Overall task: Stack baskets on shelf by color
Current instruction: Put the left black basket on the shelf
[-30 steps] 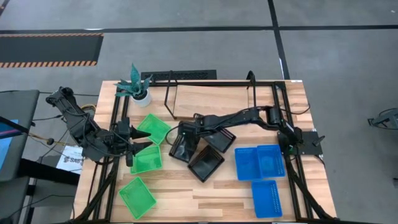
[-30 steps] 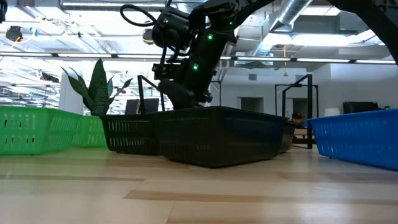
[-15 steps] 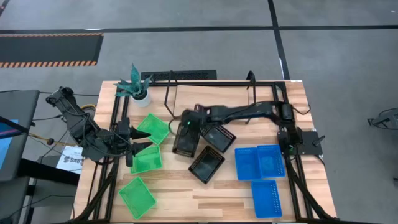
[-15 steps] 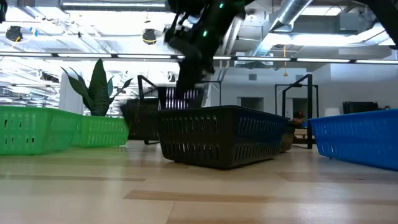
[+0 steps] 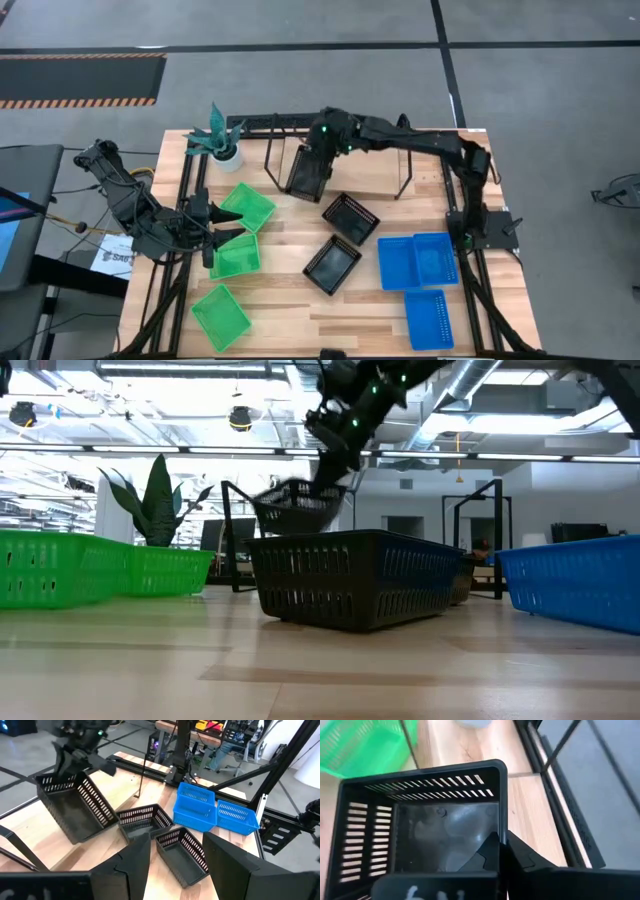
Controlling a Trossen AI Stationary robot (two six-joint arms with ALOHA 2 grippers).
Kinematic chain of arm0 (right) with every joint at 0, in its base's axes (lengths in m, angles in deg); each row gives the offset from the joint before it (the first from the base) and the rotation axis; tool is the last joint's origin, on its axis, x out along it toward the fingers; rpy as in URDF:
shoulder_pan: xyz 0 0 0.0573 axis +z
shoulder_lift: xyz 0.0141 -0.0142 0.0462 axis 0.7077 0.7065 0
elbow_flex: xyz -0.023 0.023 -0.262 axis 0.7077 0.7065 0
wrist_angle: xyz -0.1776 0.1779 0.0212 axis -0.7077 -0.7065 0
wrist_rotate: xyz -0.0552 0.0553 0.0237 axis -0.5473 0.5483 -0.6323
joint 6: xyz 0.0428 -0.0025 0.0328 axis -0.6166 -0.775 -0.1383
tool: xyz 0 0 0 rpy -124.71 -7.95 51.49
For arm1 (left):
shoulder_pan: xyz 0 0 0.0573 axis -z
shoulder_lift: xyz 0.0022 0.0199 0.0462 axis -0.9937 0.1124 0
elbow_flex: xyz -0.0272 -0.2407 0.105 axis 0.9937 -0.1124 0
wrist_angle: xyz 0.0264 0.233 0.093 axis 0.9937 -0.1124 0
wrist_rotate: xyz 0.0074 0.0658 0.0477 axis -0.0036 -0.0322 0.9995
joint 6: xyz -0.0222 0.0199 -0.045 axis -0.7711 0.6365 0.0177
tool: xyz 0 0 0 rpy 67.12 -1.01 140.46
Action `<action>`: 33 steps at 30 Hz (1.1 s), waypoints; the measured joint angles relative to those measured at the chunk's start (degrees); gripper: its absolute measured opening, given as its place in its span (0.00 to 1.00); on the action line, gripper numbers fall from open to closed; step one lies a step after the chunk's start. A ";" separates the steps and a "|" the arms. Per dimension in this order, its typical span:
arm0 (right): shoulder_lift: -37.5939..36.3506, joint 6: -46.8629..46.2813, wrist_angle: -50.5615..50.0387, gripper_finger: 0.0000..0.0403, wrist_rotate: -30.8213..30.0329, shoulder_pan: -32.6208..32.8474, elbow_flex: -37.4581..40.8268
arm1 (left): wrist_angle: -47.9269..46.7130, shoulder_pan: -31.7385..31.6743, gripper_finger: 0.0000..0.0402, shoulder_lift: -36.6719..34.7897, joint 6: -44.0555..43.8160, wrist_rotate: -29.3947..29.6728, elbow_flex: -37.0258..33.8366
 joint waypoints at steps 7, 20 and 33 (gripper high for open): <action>0.90 4.27 1.44 0.05 5.61 -5.47 -0.07 | -0.58 0.01 0.42 0.01 0.00 -0.01 0.02; 4.12 4.96 2.18 0.06 5.91 -6.79 0.05 | -2.40 0.02 0.42 0.01 -0.56 0.31 0.00; 5.56 4.68 7.15 0.14 2.01 -6.76 -0.02 | -2.64 0.00 0.42 -0.01 -0.87 -0.03 0.00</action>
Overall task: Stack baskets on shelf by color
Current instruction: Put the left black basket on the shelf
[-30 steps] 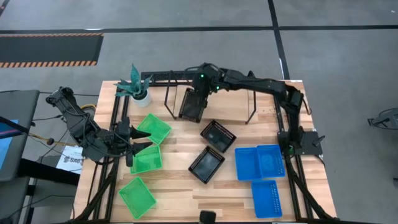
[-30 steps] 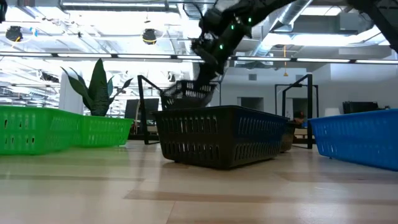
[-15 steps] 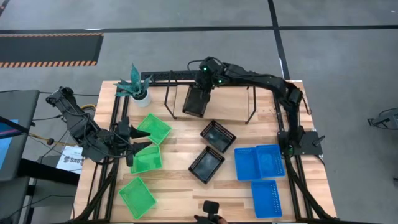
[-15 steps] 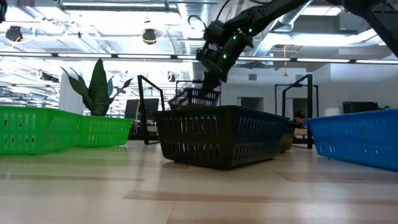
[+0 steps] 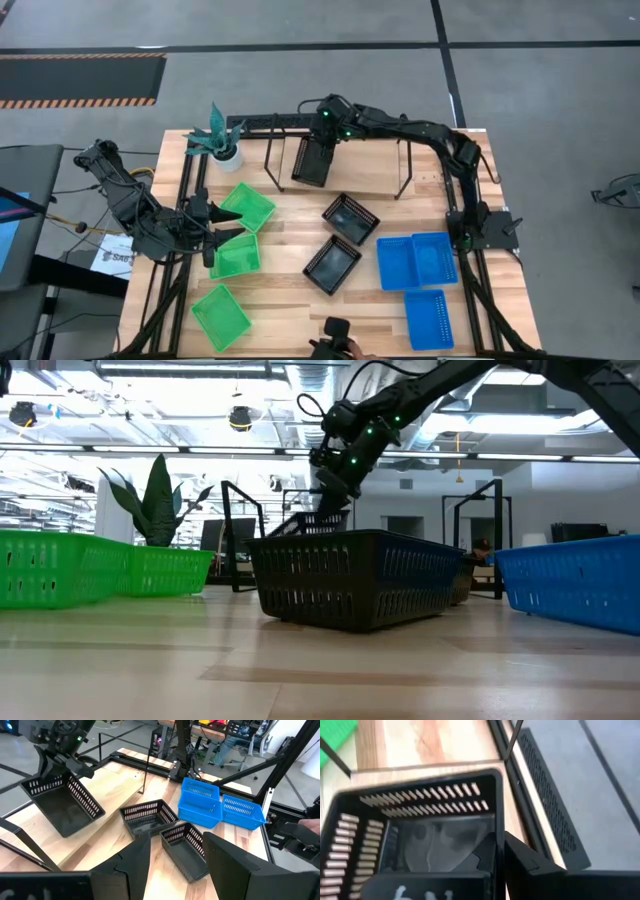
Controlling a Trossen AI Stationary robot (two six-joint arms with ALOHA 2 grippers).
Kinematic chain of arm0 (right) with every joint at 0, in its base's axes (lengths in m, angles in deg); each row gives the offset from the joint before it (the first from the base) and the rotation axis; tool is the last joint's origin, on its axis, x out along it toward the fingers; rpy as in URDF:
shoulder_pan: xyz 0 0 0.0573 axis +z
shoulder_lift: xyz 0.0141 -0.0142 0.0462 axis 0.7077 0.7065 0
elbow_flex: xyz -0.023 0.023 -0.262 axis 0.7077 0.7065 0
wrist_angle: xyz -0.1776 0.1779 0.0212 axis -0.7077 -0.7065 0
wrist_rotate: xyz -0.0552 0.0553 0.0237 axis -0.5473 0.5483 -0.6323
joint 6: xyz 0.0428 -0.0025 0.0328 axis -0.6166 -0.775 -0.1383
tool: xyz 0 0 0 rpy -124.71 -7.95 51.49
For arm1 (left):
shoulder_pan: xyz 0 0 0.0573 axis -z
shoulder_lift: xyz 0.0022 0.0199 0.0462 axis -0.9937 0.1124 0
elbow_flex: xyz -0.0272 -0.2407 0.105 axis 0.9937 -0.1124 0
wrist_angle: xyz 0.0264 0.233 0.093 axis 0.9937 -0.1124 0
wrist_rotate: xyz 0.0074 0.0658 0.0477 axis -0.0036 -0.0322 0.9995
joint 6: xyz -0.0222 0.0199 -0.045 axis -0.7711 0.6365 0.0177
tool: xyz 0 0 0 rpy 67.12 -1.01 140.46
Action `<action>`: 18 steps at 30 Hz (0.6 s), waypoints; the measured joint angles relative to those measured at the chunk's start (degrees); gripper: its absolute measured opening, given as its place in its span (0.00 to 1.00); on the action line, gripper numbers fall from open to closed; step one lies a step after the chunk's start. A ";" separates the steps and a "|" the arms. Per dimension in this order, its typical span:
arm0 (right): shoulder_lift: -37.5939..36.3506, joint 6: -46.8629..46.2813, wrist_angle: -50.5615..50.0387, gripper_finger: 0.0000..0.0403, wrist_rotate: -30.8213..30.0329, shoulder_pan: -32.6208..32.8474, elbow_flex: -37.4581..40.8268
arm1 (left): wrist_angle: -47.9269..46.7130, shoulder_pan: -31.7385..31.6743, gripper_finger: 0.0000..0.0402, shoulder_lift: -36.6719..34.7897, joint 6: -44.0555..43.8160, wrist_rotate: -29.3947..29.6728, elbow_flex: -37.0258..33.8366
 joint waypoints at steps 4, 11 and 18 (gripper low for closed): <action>-0.03 -0.11 -0.17 0.25 -0.01 0.00 0.00 | 0.02 0.01 0.42 0.00 -0.26 -0.02 0.00; -0.37 0.28 -0.98 0.53 -9.56 0.90 -0.96 | 0.04 0.01 0.42 0.02 -0.39 -0.02 0.00; -2.23 -6.20 -16.87 0.60 -13.22 3.88 -4.72 | 0.07 0.02 0.42 0.01 -2.79 -1.24 0.00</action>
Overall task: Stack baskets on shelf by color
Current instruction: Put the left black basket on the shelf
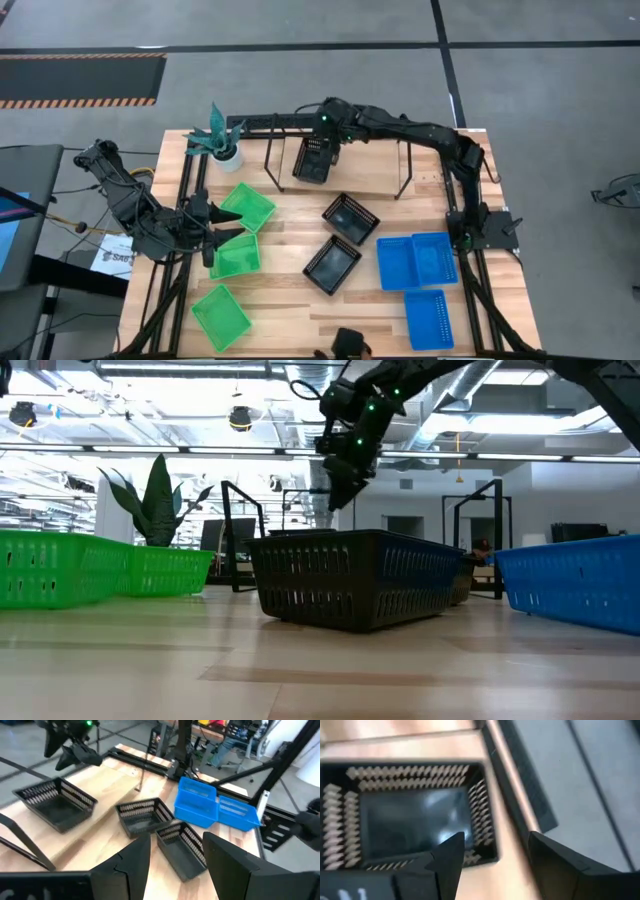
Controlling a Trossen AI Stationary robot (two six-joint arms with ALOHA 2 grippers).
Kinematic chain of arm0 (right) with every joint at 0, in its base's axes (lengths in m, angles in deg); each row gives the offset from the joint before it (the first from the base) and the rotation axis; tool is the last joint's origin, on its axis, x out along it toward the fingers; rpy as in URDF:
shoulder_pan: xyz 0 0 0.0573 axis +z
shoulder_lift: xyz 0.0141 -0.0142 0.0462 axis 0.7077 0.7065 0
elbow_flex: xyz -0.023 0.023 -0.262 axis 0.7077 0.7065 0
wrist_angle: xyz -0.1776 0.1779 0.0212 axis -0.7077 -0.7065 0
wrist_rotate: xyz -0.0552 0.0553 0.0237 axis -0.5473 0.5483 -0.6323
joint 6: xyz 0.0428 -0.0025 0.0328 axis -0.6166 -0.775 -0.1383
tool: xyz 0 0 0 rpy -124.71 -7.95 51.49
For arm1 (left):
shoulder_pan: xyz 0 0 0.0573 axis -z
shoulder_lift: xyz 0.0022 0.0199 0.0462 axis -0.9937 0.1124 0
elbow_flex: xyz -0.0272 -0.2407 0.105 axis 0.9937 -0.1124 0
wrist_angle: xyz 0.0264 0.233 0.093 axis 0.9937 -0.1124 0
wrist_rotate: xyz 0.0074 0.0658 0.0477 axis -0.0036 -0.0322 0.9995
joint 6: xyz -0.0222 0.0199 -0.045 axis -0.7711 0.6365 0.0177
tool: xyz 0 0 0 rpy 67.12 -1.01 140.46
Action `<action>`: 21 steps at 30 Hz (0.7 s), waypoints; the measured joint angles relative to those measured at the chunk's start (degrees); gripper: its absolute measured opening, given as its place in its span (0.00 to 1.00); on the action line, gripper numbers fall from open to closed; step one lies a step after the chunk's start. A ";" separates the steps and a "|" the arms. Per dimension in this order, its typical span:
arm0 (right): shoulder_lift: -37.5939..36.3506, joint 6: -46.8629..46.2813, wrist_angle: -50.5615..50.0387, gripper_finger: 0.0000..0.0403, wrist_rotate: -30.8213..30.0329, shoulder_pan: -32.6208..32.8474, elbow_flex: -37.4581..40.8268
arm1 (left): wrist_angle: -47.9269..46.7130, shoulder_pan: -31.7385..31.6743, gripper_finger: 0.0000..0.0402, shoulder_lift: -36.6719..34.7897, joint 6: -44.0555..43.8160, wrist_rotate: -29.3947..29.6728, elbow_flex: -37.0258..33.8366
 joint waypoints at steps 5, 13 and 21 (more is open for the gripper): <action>0.31 -3.57 -8.39 0.57 0.02 -0.59 2.19 | 0.12 0.02 0.42 0.04 -0.27 -2.13 -0.15; 0.44 -5.77 -5.50 0.55 0.20 -1.40 6.85 | -0.44 0.02 0.42 0.04 -0.22 -2.19 -0.20; 0.44 -2.70 4.95 0.55 3.10 0.60 7.34 | -0.96 0.02 0.42 0.04 -0.20 -1.95 -0.22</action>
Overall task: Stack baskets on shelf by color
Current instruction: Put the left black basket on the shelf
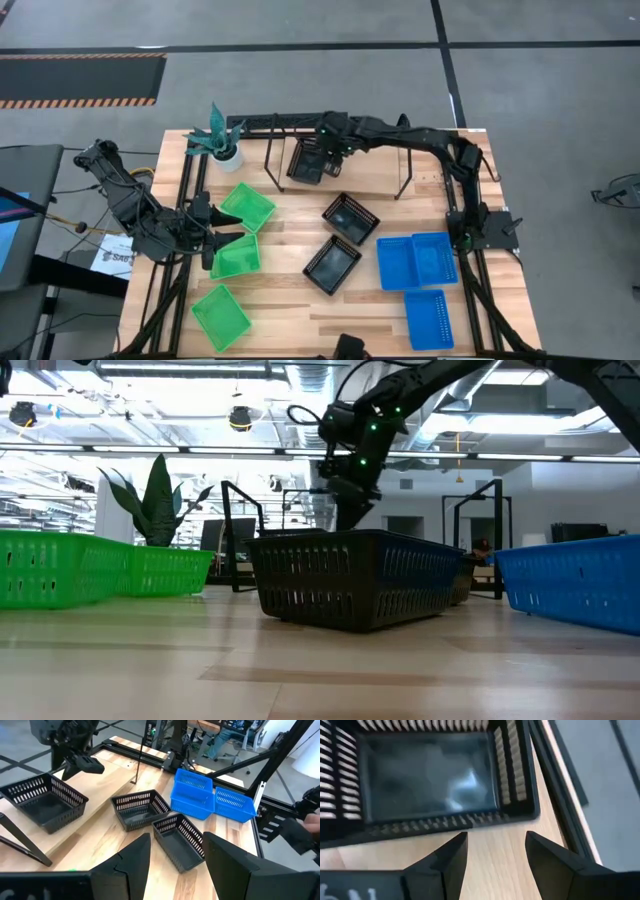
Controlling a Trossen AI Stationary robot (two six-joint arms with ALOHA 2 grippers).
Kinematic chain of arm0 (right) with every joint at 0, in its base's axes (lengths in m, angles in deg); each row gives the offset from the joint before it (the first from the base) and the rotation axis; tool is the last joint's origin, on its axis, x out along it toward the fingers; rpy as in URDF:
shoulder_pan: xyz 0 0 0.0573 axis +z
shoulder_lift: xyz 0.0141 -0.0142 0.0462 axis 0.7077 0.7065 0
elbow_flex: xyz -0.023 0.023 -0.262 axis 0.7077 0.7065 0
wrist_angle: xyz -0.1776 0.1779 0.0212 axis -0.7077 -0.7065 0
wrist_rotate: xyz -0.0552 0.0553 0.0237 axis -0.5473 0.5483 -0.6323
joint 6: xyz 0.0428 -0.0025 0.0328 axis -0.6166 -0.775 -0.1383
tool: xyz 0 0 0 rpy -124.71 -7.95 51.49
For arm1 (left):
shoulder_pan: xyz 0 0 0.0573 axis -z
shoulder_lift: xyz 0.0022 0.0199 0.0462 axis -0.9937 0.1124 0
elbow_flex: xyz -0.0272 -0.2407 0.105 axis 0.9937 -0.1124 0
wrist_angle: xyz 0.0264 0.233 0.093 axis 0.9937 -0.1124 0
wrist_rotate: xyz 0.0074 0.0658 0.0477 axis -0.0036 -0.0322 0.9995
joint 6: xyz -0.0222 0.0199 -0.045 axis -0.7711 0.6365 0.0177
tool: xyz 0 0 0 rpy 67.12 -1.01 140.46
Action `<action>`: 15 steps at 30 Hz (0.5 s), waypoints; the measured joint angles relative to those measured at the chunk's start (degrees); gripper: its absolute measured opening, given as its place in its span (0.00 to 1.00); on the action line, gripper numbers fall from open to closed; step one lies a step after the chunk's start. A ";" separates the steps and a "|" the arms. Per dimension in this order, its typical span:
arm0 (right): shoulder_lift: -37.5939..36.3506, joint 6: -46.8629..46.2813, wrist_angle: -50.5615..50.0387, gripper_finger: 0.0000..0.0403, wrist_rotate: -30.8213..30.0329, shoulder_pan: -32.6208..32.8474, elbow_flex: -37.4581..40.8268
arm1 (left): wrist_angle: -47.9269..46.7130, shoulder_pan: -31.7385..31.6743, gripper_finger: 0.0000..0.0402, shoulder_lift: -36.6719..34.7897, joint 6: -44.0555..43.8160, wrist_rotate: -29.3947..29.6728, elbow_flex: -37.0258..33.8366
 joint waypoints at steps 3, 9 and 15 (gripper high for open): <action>0.00 1.03 4.65 0.55 0.14 0.51 0.00 | -0.03 0.00 0.42 0.00 0.00 0.08 0.00; -0.11 0.37 6.63 0.55 0.01 0.54 -0.75 | -0.04 0.00 0.42 0.00 -0.62 0.08 0.00; -0.61 -6.36 -6.05 0.55 -0.25 1.28 -3.26 | -0.33 0.00 0.42 0.00 -0.69 -0.35 0.00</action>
